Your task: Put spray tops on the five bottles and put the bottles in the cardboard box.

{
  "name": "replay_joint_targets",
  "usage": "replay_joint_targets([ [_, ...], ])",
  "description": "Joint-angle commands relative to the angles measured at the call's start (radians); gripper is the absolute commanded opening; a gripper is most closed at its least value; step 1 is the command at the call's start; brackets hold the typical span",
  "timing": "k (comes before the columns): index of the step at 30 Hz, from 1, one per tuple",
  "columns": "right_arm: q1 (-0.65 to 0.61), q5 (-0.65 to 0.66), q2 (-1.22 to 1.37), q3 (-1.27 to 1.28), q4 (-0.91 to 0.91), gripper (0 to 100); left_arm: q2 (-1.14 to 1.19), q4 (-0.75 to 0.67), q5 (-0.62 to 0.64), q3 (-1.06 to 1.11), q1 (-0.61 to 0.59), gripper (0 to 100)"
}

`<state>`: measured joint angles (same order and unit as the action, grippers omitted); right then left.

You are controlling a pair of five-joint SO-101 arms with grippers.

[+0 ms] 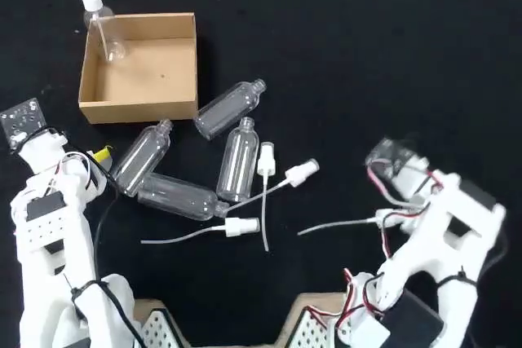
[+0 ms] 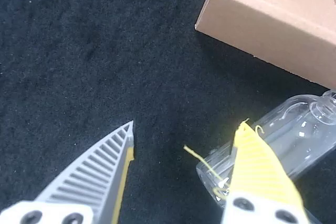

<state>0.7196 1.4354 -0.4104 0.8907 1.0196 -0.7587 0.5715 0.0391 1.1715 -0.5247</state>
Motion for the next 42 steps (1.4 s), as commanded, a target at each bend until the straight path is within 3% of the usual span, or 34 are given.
replay_joint_targets([
  [1, -0.012, -0.213, -0.035, -0.177, 0.206, 23.3, -0.025, -0.015, 0.005, -0.008, 0.004, 30],
  [6, -0.094, -0.591, -0.028, -0.286, 0.473, 19.8, -0.025, -0.017, 0.005, -0.008, 0.004, 30],
  [12, -0.249, -0.919, -0.027, -0.179, 0.502, 13.2, -0.025, -0.017, 0.005, -0.008, 0.004, 30],
  [20, -0.259, -1.105, -0.028, -0.038, 0.385, 24.5, -0.025, -0.017, 0.005, -0.008, 0.004, 30],
  [31, -0.269, -1.453, -0.027, -0.022, 0.221, 24.0, -0.025, -0.017, 0.005, -0.008, 0.004, 30],
  [42, -0.265, -1.567, 0.114, 0.002, 0.097, 24.0, -0.025, -0.014, 0.005, -0.008, 0.002, 30],
])
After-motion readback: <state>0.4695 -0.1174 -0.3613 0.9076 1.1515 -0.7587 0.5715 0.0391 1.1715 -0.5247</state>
